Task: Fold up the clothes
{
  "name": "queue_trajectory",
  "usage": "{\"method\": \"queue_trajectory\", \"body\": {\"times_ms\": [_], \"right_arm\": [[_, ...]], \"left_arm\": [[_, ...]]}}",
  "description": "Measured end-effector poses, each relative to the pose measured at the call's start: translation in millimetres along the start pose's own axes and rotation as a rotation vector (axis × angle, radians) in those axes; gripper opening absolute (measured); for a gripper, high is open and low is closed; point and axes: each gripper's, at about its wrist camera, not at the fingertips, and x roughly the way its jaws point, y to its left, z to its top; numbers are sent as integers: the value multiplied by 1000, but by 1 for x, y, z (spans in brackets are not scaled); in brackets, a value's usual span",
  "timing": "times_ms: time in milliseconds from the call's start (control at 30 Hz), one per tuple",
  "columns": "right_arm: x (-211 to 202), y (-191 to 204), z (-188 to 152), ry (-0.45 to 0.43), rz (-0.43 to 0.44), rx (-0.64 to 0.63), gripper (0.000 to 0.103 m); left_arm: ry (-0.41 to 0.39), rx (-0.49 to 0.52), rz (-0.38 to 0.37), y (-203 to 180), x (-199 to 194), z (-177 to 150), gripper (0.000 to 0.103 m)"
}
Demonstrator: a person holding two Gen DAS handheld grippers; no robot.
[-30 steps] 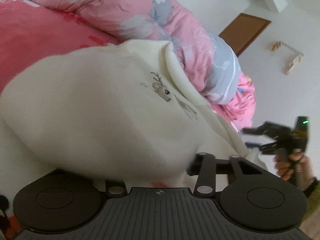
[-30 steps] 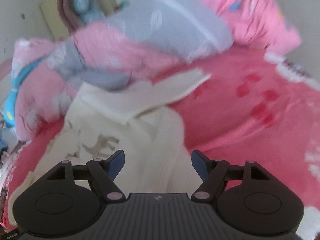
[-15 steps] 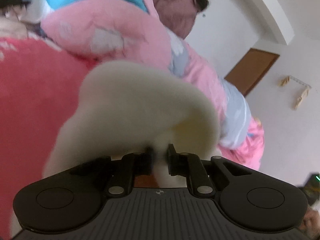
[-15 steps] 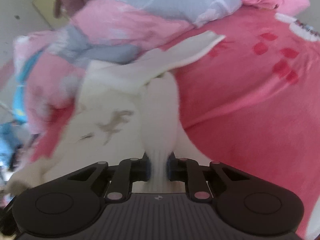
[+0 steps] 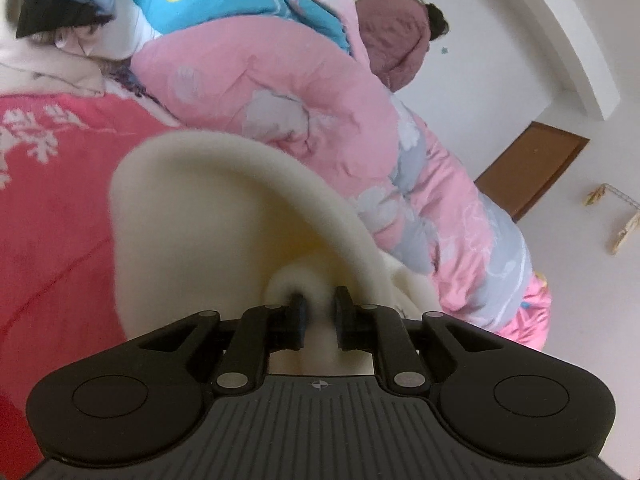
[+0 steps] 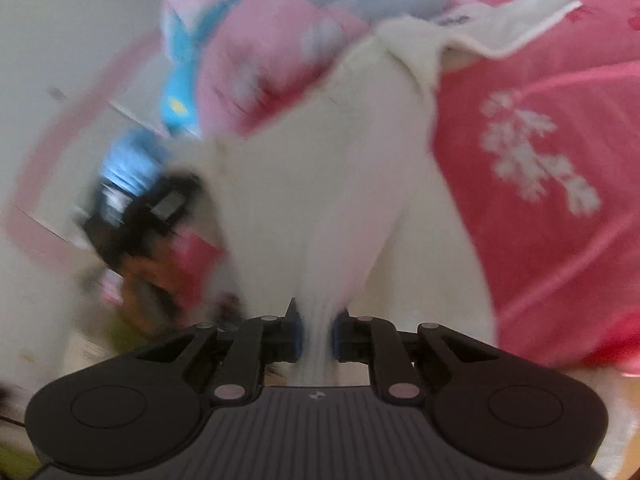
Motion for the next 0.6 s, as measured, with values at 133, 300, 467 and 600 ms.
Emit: {"method": "queue_trajectory", "body": {"times_ms": [133,300,467,600], "right_arm": [[-16,-3,9,-8,-68,6,25],[-62,29,43,-174,-179,-165,42],[-47,78,99,-267,-184,-364,55],[25,117,156,-197,-129,-492,66]], "left_arm": [[21,20,-43,5,-4,0,21],[64,57,-113,5,-13,-10,31],[97,128,-217,-6,-17,-16,63],[103,167,-194,-11,-2,-13,68]]}}
